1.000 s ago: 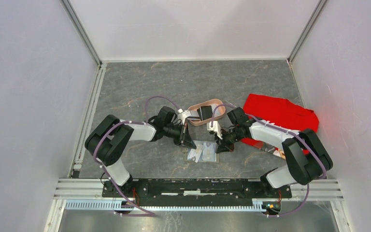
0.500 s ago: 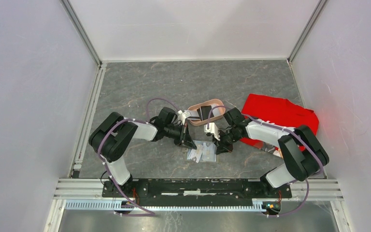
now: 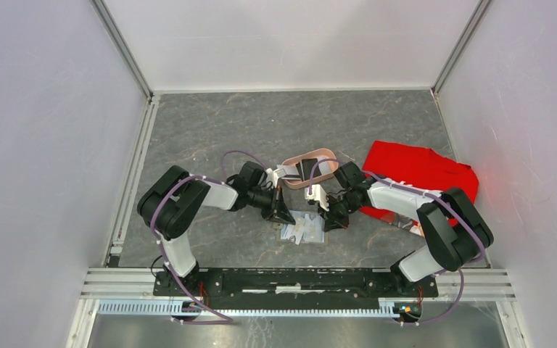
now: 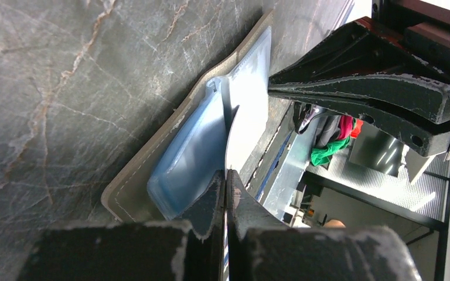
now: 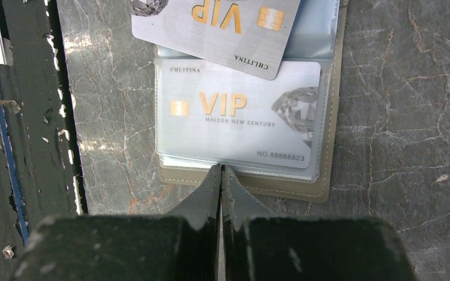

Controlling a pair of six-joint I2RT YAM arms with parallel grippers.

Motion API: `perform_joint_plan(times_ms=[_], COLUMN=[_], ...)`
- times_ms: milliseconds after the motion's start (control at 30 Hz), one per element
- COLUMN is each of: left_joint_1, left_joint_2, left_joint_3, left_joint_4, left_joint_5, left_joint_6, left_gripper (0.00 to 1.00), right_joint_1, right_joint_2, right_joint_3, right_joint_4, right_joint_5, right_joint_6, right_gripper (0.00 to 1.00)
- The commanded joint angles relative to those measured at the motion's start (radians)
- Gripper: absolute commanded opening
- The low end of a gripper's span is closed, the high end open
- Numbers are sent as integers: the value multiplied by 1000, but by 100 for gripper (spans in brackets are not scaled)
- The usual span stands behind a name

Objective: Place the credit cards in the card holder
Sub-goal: Insert the credit card into the card holder.

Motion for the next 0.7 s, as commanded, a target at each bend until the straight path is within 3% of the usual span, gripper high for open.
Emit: perform_joint_plan(times_ms=[0, 667], left_joint_1=[5, 10], left_joint_2=[-3, -58], left_joint_3=[37, 45], left_joint_4=[-89, -127], left_joint_5=[-80, -167], left_joint_6=[-3, 14], left_gripper=[2, 2], right_joint_1=[9, 11], right_joint_2=[17, 25], right_joint_3=[16, 19], right_joint_4=[13, 9], right_joint_5=[52, 64], right_joint_6=[-11, -9], right_gripper=[4, 3])
